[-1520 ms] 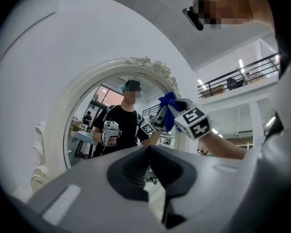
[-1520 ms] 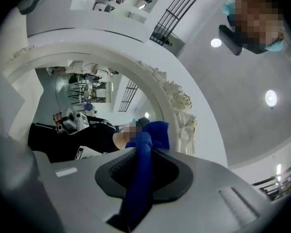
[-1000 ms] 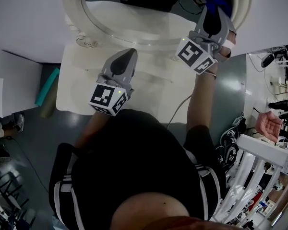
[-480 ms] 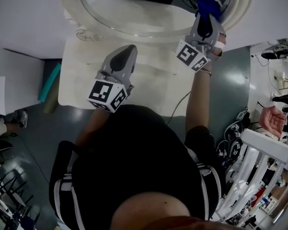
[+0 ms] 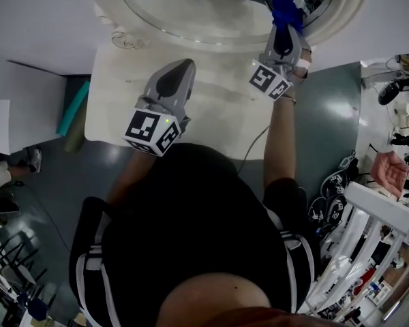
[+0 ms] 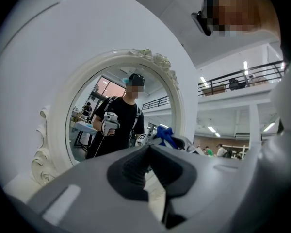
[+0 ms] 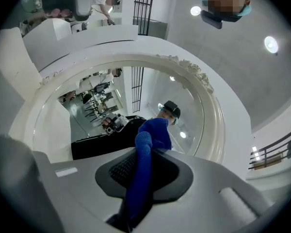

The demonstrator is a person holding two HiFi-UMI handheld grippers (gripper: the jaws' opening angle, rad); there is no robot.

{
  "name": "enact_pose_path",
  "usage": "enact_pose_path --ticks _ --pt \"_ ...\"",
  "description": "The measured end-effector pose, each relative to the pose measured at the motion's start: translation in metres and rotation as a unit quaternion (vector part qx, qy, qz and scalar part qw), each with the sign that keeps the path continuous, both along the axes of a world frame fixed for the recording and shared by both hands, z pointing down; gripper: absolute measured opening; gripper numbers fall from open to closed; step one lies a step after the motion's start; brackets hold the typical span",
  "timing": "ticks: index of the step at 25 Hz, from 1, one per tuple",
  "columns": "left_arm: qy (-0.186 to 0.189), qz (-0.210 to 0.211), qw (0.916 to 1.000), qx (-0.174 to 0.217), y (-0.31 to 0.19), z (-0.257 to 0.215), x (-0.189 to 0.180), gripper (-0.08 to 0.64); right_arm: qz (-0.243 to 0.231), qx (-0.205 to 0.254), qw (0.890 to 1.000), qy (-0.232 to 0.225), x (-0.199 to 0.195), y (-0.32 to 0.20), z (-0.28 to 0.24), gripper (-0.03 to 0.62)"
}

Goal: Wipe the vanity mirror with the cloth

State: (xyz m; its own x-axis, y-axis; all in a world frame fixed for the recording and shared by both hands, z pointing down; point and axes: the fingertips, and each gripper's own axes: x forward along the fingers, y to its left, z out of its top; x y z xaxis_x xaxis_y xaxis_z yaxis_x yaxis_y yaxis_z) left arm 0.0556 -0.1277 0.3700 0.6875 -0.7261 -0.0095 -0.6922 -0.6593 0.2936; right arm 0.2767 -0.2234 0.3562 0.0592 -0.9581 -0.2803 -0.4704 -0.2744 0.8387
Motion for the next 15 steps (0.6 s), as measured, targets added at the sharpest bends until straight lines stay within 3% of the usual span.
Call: enact_pose_path --ticks 15 --pt "-0.006 -0.012 0.9998 -0.016 -0.002 0.016 -0.012 0.011 -0.035 -0.056 0.998 -0.023 -0.018 -0.007 0.083 0.063"
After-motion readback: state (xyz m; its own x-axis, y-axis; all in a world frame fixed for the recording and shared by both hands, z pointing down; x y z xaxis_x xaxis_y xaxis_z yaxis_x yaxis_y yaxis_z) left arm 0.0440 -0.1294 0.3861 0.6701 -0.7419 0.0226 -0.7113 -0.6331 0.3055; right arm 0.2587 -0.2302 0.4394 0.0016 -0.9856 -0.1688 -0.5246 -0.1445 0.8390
